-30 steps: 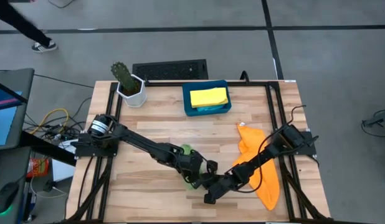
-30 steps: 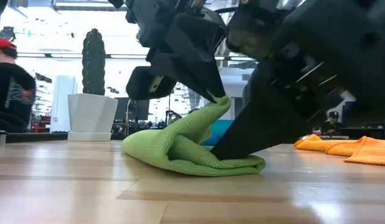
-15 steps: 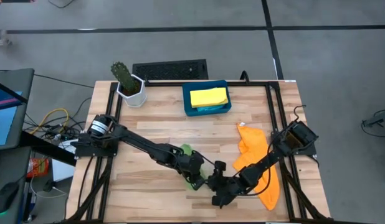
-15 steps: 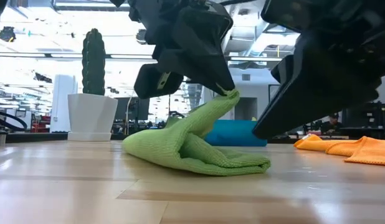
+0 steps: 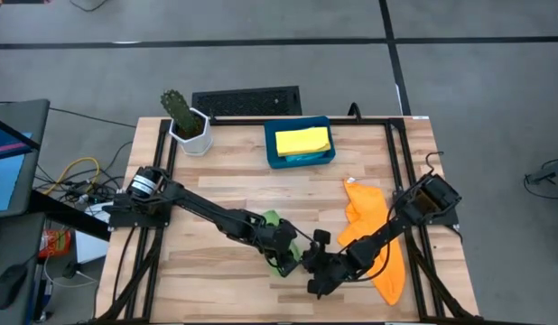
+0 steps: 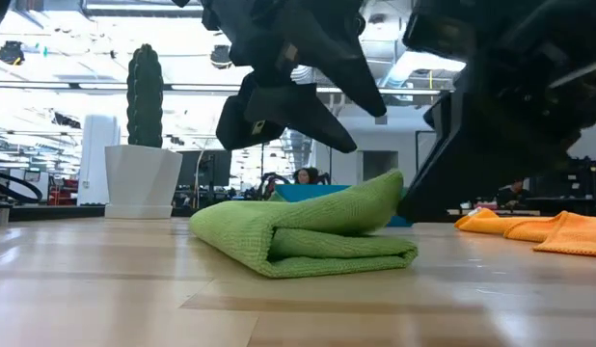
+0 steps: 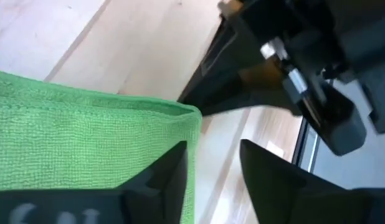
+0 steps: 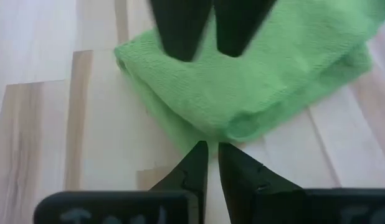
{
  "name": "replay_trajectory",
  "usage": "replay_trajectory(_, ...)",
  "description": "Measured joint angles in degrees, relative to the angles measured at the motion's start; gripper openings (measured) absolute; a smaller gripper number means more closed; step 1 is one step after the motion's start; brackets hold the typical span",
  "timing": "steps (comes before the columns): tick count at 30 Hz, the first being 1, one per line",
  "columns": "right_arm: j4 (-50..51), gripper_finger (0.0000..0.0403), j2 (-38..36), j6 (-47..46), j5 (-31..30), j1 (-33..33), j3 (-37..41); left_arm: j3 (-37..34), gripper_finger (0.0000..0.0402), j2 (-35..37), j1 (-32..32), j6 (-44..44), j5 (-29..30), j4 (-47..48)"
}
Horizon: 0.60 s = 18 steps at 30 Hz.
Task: Fold microfiber towels
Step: Fold the green microfiber cloth
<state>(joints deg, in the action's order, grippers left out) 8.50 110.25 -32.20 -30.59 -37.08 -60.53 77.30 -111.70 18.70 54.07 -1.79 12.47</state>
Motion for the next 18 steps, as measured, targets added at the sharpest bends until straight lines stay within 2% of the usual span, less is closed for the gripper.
replay_trajectory(4, 4.83, 0.0063, -2.22, -1.27, -0.69, -0.95, -0.01, -0.17, 0.0167, 2.73, -1.56, 0.6, -4.93, 0.88)
replay_trajectory(6, 5.8, 0.0063, -3.49, -1.22, -0.92, -1.3, -0.02, -0.13, 0.0172, 6.19, -2.03, -0.19, -5.28, 3.18)
replay_trajectory(8, 6.21, 0.0063, -4.78, -0.34, -1.16, -1.32, -0.01, 0.01, 0.0171, 9.49, -1.92, -1.08, -1.87, 7.97)
replay_trajectory(12, 3.59, 0.0063, -6.44, 3.67, -4.28, 0.97, -0.14, -0.01, 0.0159, 13.41, 1.62, -1.89, 10.66, 17.97)
replay_trajectory(14, 2.39, 0.0063, -6.77, 6.41, -5.79, 3.17, 0.01, -0.87, 0.0148, 13.65, 3.79, -1.78, 14.03, 17.99)
replay_trajectory(18, -3.26, 0.0063, -5.68, 10.01, -3.89, 8.03, -0.02, -3.07, 0.0125, 10.55, 7.77, -1.14, 18.32, 11.28)
